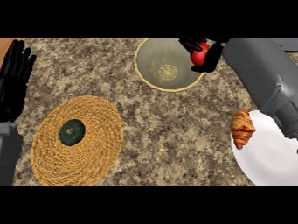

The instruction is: Pick the tomato from the plate and place it in the bowl

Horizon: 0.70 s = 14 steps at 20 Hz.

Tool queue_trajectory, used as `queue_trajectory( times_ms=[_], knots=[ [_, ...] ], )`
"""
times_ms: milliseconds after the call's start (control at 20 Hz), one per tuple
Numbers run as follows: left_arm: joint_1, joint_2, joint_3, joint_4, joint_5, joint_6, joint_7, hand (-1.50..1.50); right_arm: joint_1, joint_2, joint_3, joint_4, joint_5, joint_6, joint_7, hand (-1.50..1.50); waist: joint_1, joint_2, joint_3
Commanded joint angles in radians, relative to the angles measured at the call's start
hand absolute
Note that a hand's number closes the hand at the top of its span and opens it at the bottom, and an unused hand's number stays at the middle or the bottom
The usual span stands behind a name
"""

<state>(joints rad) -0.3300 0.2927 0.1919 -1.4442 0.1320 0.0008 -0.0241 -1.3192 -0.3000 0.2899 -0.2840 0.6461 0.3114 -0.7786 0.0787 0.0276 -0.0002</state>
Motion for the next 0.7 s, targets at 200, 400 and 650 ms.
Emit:
queue_trajectory(
  times_ms=[200,400,650],
  knots=[
    [-0.013,0.006,-0.006,-0.018,-0.005,0.001,0.024,0.0,0.024,0.103,-0.045,0.168,-0.022,0.037,0.031,-1.5,0.001,0.002,0.001],
    [-0.051,-0.009,-0.003,0.019,-0.013,0.028,0.027,0.0,0.011,0.185,-0.135,0.194,-0.112,0.077,0.052,-1.5,0.002,0.01,0.001],
    [-0.018,-0.01,-0.018,-0.041,-0.011,0.013,0.027,0.0,-0.029,0.085,-0.273,0.195,-0.241,0.099,0.031,-1.5,0.017,0.01,0.002]
  ],
)
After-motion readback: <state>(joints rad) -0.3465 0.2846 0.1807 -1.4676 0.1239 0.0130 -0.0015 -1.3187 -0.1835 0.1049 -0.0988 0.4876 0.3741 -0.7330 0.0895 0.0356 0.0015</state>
